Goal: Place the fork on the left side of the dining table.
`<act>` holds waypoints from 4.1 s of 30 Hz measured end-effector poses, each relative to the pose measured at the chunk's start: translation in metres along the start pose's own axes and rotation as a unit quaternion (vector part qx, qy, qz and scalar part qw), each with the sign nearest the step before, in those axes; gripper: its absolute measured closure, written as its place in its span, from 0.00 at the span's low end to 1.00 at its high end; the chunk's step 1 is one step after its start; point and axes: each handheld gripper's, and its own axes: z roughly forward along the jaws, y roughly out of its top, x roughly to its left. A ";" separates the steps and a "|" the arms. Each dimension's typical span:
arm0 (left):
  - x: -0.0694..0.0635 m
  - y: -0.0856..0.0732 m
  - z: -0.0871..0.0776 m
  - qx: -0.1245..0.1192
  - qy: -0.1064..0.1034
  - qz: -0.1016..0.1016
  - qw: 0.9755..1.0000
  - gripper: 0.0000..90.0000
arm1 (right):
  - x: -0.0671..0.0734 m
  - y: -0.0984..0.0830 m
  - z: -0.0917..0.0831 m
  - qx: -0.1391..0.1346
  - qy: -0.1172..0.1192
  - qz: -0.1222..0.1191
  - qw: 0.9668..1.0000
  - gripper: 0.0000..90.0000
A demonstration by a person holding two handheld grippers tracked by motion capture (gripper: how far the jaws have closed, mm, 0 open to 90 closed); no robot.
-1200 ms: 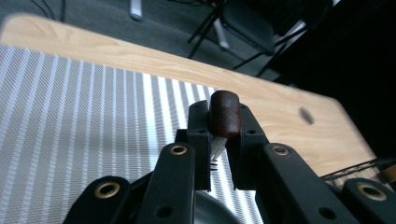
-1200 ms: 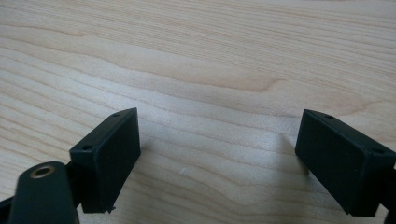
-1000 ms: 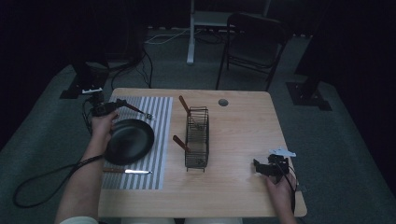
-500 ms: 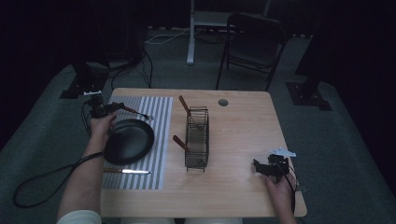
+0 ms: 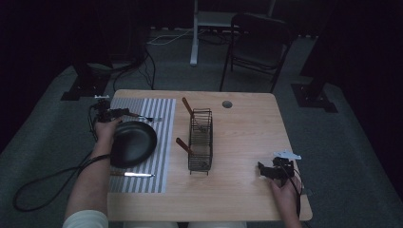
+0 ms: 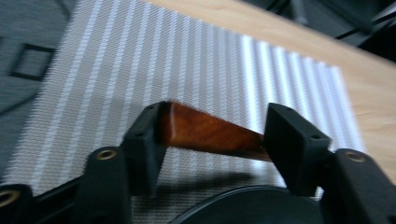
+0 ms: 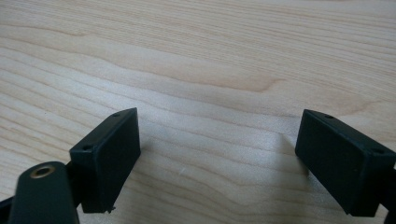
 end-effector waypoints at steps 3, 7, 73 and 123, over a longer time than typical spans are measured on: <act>0.001 -0.001 0.002 0.014 0.014 0.002 1.000 0.45 | 0.000 0.000 0.000 0.000 0.000 0.000 1.000 0.15; 0.000 -0.002 0.003 0.007 0.017 0.001 1.000 0.43 | 0.000 0.000 0.000 0.000 0.000 0.000 1.000 0.15; -0.018 -0.127 -0.126 -0.054 -0.026 0.121 0.991 0.33 | 0.000 0.000 0.000 0.000 0.000 0.000 1.000 0.15; 0.005 -0.228 -0.154 0.008 0.072 0.132 0.989 0.00 | 0.000 0.000 0.000 0.000 0.000 0.001 1.000 0.15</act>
